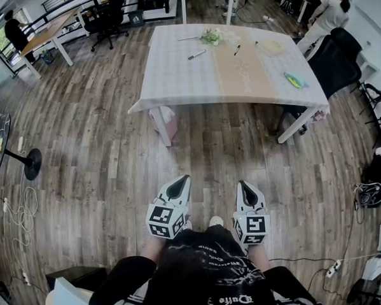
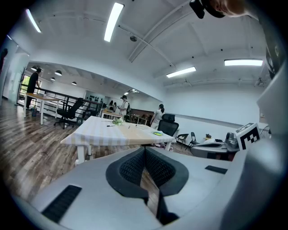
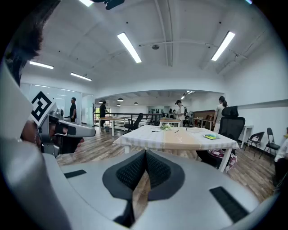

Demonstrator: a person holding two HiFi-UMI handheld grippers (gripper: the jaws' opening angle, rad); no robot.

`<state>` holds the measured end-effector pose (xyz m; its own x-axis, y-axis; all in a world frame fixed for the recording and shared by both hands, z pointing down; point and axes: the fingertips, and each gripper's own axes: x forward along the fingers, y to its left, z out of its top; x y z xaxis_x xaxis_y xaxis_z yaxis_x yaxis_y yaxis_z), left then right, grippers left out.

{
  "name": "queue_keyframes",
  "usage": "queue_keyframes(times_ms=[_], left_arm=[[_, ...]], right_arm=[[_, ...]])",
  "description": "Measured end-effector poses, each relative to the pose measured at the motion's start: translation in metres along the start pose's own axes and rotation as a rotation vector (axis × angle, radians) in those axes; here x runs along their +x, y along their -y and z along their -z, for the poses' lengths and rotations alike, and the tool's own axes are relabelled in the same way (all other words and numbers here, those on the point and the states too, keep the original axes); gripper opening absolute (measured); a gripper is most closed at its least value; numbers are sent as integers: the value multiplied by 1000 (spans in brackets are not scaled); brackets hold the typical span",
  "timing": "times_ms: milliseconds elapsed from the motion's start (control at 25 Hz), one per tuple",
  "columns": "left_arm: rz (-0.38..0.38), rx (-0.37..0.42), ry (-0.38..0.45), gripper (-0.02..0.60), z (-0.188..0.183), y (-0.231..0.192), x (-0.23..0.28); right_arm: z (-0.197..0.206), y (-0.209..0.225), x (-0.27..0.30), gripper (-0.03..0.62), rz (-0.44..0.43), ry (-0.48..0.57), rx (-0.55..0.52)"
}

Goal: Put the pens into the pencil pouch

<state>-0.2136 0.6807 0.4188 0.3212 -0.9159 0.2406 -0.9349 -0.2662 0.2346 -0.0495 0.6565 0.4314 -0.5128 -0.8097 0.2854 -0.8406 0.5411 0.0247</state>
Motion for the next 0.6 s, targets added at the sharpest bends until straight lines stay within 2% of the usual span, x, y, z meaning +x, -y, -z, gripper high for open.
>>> queue_keyframes(times_ms=[320,600], left_arm=[[2,12,-8,20,10,16,-14],[-10,-27,11,20,7,27,4]], right_arm=[[12,-3,-18,6,-1,-17,0],[12,38,-22,9,30,28,46]])
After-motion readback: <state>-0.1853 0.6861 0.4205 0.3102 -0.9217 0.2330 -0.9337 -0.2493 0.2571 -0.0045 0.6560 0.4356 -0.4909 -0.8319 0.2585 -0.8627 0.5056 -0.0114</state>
